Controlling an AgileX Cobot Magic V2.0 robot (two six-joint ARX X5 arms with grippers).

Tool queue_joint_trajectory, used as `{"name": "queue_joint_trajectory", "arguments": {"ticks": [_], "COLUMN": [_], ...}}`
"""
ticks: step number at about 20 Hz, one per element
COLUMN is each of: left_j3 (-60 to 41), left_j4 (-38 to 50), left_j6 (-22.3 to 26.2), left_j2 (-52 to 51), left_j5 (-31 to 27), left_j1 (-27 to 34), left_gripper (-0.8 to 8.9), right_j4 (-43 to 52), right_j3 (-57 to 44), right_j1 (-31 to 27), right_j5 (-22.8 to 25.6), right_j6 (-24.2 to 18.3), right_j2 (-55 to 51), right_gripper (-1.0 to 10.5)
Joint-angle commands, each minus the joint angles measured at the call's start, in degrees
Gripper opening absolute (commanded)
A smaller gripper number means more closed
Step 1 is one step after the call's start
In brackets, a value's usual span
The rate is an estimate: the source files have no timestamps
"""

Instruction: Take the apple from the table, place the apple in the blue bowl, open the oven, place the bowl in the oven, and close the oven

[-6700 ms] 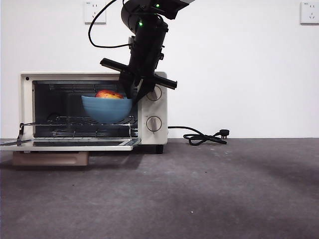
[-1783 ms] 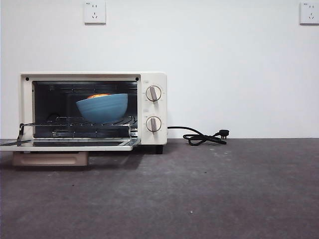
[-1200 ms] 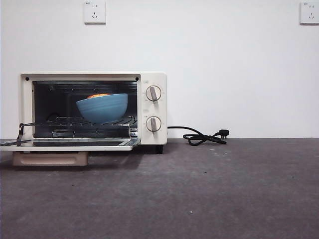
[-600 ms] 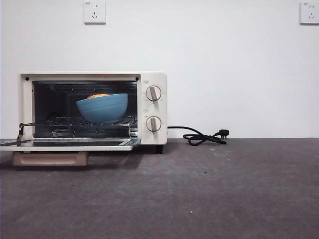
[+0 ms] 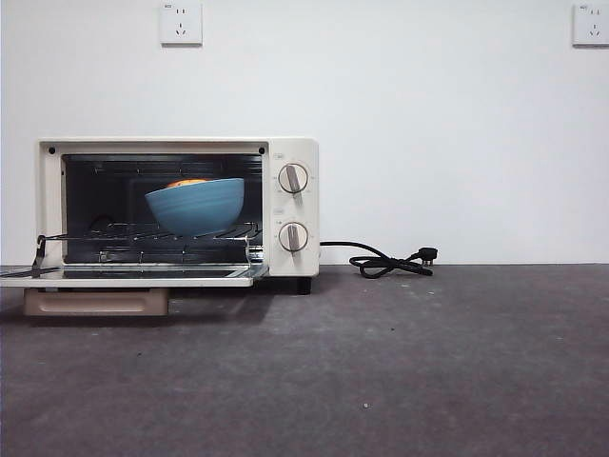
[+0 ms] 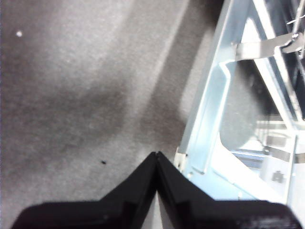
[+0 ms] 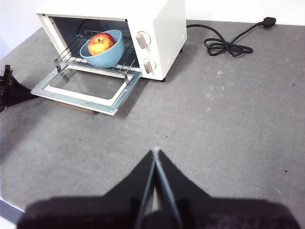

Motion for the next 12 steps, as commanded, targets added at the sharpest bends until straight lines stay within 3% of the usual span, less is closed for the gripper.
{"name": "queue_joint_trajectory", "arguments": {"ticks": [1, 12], "left_j3": [-0.5, 4.2], "left_j4": [0.9, 5.2], "left_j6": [-0.5, -4.2], "left_j2": [0.3, -0.2], "left_j5": [1.7, 15.0], "left_j1": [0.1, 0.1], "left_gripper": [-0.09, -0.09], "right_j4": [0.4, 0.4], "right_j3": [-0.5, -0.5], "right_j1": [0.0, 0.0], "right_j5": [0.1, 0.1], "right_j6": [0.5, 0.5], "right_j2": [0.0, 0.0], "right_gripper": [-0.1, -0.1]}}
